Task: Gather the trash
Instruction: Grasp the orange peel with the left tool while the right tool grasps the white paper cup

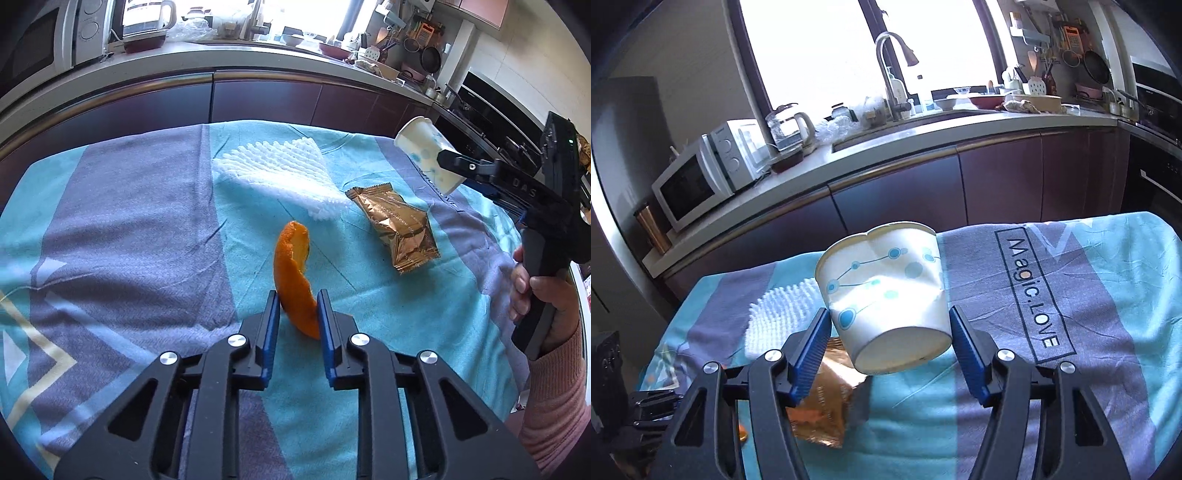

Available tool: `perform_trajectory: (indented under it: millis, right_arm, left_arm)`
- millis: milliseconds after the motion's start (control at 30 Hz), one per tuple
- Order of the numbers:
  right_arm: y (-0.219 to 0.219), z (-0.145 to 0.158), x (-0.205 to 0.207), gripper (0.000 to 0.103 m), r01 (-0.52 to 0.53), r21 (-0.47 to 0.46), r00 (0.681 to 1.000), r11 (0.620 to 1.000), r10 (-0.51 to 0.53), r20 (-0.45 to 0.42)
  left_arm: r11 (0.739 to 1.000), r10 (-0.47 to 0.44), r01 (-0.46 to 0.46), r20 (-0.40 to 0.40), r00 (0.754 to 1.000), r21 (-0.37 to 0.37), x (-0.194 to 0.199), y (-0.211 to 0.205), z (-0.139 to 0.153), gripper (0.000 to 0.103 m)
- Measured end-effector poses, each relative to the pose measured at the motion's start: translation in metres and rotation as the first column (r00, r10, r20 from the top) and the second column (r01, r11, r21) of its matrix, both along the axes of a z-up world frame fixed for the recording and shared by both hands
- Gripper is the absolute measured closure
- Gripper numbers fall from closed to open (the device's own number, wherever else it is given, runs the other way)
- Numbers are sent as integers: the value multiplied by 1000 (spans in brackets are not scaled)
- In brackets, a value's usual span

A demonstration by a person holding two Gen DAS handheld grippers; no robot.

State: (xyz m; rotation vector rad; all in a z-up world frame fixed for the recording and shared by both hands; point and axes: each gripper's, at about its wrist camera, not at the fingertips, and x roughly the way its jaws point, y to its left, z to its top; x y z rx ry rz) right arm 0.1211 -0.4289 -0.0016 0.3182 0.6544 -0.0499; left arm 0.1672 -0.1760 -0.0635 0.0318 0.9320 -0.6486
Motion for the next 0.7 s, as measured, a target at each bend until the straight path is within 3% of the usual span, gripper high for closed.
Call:
perform_trajectory:
  millis: [233, 467, 700]
  right_arm:
    - [62, 19, -29, 40, -164, 37, 984, 986, 161, 69]
    - [129, 17, -45, 40, -305, 59, 950, 950, 300, 88]
    - [177, 5, -53, 40, -382, 94, 924, 919, 377, 68]
  left_arm:
    - [998, 59, -59, 29, 998, -11, -22, 43, 10, 88]
    - [992, 128, -128, 70, 989, 0, -48, 100, 20, 89]
    - [977, 211, -212, 94, 973, 2, -76, 162, 24, 89]
